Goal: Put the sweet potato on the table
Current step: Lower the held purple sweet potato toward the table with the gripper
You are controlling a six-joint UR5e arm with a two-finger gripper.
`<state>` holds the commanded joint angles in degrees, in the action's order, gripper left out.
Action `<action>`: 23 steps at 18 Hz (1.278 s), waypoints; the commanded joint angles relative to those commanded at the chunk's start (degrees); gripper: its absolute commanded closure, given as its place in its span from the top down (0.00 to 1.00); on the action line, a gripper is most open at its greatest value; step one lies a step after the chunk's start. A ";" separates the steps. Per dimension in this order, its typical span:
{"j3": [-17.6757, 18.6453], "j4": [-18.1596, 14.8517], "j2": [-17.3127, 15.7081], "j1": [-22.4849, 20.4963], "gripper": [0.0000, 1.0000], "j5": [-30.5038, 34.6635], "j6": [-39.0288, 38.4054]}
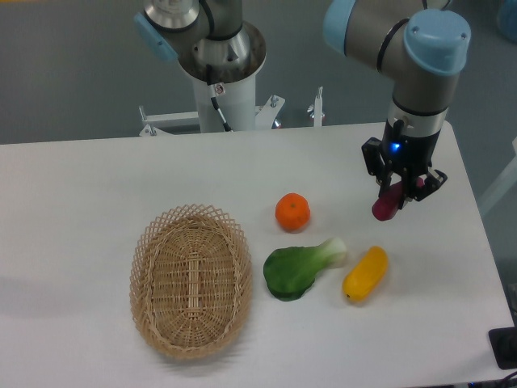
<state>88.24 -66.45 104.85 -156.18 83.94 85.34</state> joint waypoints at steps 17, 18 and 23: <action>11.94 1.22 -3.95 -4.74 0.30 0.35 15.10; 13.35 2.80 -4.04 -5.36 0.30 0.35 16.86; 18.37 10.89 -1.59 -6.41 0.30 0.44 22.23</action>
<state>106.61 -55.56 103.26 -162.60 84.37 107.57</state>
